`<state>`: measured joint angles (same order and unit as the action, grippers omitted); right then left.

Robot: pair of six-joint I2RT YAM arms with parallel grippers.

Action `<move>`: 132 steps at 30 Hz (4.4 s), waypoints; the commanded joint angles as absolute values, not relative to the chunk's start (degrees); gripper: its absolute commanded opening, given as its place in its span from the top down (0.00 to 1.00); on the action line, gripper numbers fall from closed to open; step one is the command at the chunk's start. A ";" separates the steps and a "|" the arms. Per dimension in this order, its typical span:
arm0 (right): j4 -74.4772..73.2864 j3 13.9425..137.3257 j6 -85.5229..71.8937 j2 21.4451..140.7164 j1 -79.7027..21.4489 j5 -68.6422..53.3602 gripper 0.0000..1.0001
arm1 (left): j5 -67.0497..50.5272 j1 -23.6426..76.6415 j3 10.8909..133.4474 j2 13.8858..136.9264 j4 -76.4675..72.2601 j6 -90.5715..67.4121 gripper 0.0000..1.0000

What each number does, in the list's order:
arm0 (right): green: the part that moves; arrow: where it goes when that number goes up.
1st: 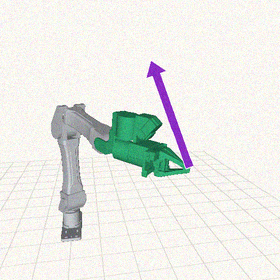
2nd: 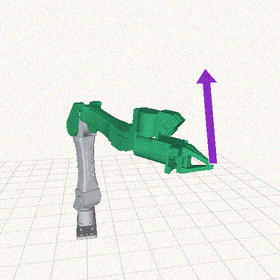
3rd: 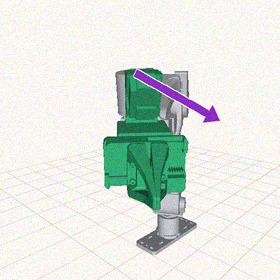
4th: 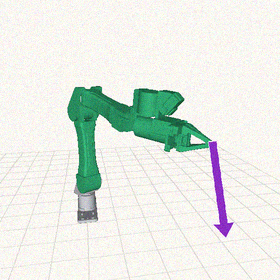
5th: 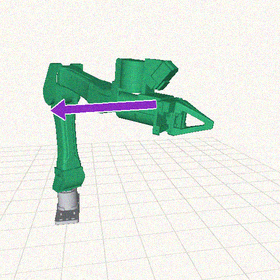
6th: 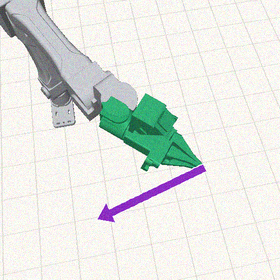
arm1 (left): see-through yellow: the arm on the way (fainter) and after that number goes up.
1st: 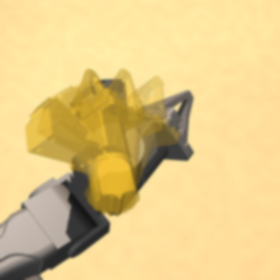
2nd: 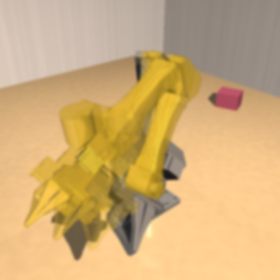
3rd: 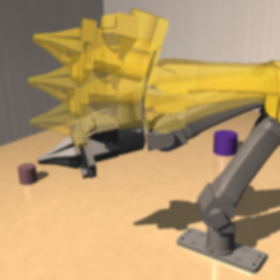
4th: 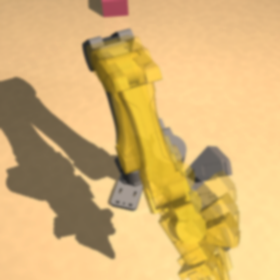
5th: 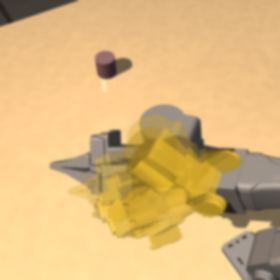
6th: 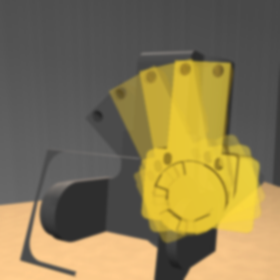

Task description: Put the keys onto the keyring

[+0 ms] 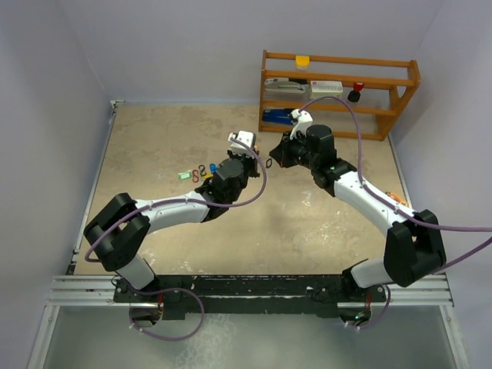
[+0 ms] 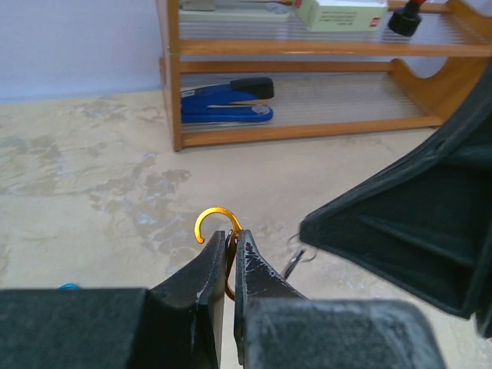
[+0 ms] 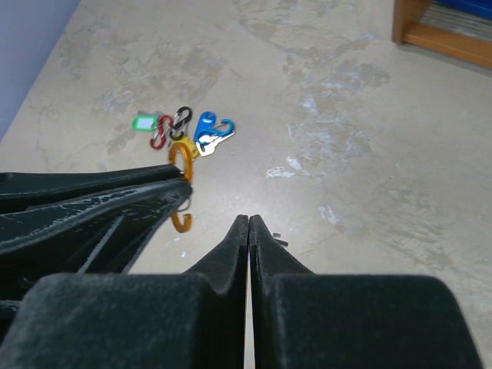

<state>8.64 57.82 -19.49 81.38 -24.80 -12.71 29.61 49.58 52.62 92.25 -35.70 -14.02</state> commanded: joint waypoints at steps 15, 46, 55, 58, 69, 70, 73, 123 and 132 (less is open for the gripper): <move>11.54 60.38 -20.17 80.52 -28.21 -13.98 1.00 | 24.40 49.66 51.86 93.86 -43.89 -12.14 1.00; 10.99 60.54 -18.81 79.98 -28.65 -15.12 1.00 | 26.05 49.40 56.41 95.68 -41.41 -11.31 1.00; 10.81 60.58 -18.72 79.88 -28.74 -15.08 1.00 | 26.04 49.04 56.64 95.03 -41.20 -11.42 1.00; 10.81 60.27 -18.78 79.15 -28.74 -13.97 1.00 | 26.19 48.96 56.34 94.78 -41.18 -11.27 1.00; 4.07 59.90 -20.87 75.59 -28.56 3.51 0.29 | 24.18 47.81 51.03 90.16 -39.77 -11.86 1.00; 3.75 59.93 -20.79 75.59 -28.56 4.42 0.26 | 23.39 47.43 49.71 89.60 -39.64 -12.22 1.00; 3.07 60.07 -20.65 75.97 -28.56 6.51 0.21 | 19.31 45.43 46.32 87.64 -40.21 -13.78 1.00; 3.87 58.76 -19.37 75.40 -27.85 7.16 0.15 | 11.73 35.13 33.94 83.29 -46.77 -22.68 0.51; 3.49 59.21 -20.09 75.42 -27.85 5.98 0.13 | 18.74 35.13 34.25 74.21 -38.95 -21.98 0.34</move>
